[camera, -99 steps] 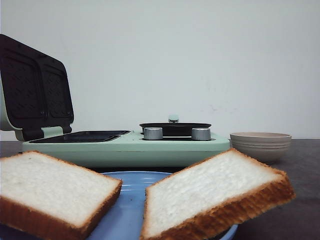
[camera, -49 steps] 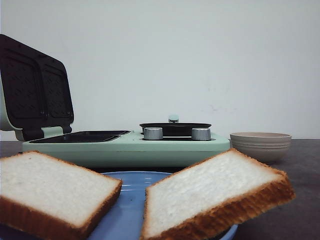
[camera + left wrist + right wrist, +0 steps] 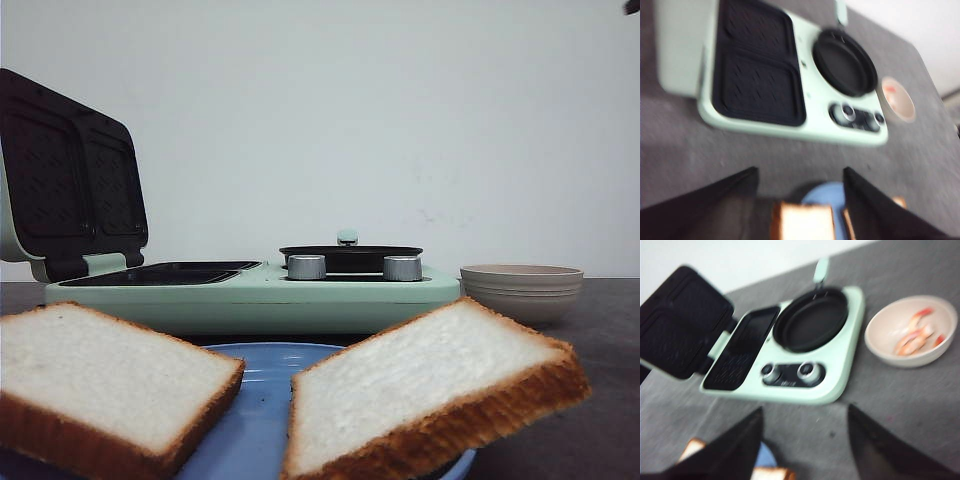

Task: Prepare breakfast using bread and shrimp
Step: 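Lower the left gripper and grasp the bread slice nearest it, then lift the bread slice with the left gripper over the toaster plate, then lower the bread onto the farther toaster plate and open left gripper, then raise the left gripper away from the toaster, then lower the right gripper and grasp the remaining bread slice on the plate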

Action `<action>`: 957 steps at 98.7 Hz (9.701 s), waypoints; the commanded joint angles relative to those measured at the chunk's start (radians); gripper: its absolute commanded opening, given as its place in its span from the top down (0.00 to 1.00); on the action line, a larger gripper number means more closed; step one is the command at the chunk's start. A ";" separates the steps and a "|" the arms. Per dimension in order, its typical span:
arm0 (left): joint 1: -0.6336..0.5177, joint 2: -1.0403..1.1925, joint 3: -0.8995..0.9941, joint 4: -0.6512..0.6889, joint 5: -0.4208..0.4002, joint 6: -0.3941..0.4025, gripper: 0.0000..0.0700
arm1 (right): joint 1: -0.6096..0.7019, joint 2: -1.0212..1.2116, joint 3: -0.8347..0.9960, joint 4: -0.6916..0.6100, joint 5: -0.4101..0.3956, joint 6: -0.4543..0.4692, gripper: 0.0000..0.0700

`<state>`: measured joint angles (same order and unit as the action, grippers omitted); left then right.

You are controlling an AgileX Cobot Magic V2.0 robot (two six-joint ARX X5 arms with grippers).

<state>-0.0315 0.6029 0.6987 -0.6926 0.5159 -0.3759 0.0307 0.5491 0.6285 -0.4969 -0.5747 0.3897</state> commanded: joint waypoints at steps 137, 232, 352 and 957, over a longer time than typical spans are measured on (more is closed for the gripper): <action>-0.370 0.688 0.013 -0.163 0.053 0.222 0.48 | 0.000 0.077 0.015 -0.014 -0.083 -0.065 0.44; -0.381 0.515 0.014 -0.109 -0.013 0.231 0.99 | 0.000 0.077 0.015 -0.031 -0.080 -0.091 0.44; -0.433 0.703 0.346 0.537 -0.856 1.070 1.00 | 0.000 0.077 0.015 -0.059 -0.080 -0.091 0.44; -0.378 0.068 0.287 0.011 -0.668 0.341 0.89 | 0.312 0.348 -0.013 -0.256 -0.117 -0.101 0.44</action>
<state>-0.4068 0.6849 0.9871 -0.6975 -0.1539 -0.0139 0.3077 0.8722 0.6136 -0.7689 -0.6861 0.2863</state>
